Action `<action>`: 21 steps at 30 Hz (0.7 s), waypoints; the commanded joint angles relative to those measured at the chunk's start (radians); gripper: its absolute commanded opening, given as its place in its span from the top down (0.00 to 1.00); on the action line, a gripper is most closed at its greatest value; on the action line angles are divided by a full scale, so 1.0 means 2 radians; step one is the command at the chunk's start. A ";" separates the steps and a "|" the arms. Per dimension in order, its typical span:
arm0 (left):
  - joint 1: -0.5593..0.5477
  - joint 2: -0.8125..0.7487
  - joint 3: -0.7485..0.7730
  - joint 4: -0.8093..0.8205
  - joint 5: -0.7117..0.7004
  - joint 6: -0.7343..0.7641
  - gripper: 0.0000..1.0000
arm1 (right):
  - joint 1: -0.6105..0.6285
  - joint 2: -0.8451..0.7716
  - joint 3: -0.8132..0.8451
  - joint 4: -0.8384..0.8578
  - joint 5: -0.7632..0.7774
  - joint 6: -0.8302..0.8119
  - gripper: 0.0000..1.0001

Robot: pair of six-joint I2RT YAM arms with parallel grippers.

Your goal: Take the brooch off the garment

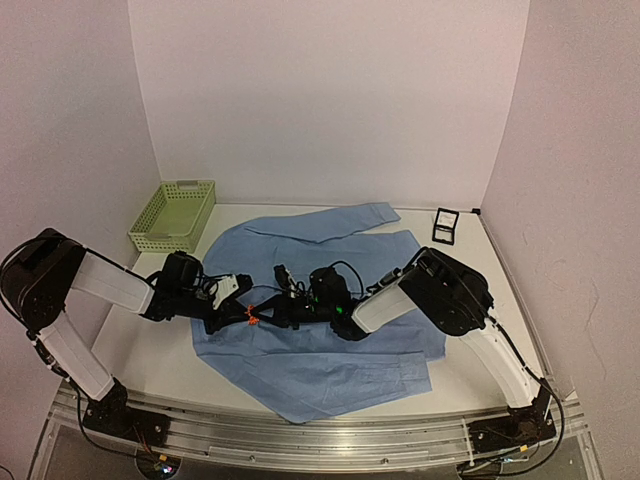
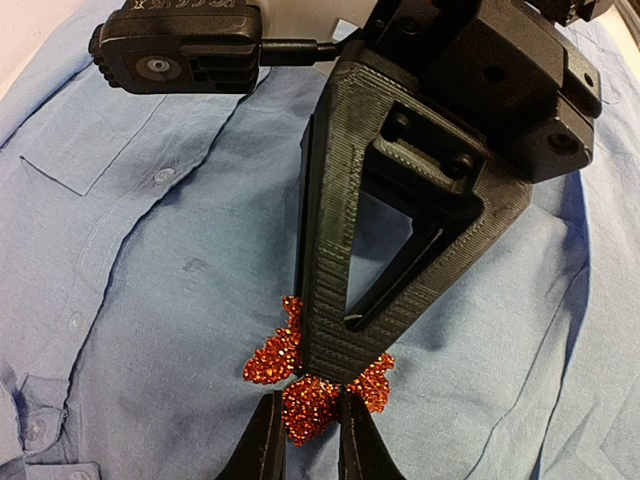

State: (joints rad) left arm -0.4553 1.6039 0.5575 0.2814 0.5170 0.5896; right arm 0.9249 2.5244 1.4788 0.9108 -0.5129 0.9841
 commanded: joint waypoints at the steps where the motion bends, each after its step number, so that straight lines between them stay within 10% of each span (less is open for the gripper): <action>1: 0.014 -0.002 0.031 -0.028 0.009 0.010 0.88 | 0.007 -0.011 -0.012 -0.030 -0.006 -0.029 1.00; 8: 0.057 -0.018 0.065 -0.123 0.097 0.062 0.56 | 0.007 -0.042 -0.026 -0.053 0.022 -0.096 1.00; 21: 0.053 0.031 0.140 -0.240 0.176 0.129 0.51 | 0.014 -0.051 -0.023 -0.056 0.047 -0.186 1.00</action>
State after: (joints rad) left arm -0.3382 1.6351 0.7924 -0.1046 0.8065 0.7638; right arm 0.9440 2.4722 1.4330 0.8276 -0.4496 0.7050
